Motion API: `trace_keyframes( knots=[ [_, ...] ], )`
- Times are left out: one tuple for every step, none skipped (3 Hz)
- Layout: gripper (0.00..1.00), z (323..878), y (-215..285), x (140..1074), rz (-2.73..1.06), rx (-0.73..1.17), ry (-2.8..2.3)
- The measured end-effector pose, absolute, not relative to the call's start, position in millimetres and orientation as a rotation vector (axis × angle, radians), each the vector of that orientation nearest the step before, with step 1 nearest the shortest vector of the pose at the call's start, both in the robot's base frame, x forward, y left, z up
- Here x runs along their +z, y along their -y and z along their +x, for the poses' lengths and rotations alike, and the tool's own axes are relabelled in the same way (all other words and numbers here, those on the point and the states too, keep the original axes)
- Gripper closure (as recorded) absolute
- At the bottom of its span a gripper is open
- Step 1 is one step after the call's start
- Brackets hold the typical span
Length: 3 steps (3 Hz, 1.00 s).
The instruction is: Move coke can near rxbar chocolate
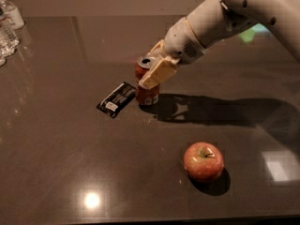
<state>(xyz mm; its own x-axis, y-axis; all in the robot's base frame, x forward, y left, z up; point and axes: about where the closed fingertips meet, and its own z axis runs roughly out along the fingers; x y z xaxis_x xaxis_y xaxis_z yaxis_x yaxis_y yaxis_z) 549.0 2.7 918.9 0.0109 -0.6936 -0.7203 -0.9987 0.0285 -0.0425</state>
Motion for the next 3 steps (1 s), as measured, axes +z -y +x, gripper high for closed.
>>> trace_keyframes(
  knots=[
    [1.0, 549.6, -4.2, 917.2, -1.725, 0.691, -1.741],
    [0.84, 551.6, -8.2, 913.7, -1.723, 0.7, -1.738],
    [0.6, 554.1, -9.5, 908.8, -1.72, 0.708, -1.741]
  ],
)
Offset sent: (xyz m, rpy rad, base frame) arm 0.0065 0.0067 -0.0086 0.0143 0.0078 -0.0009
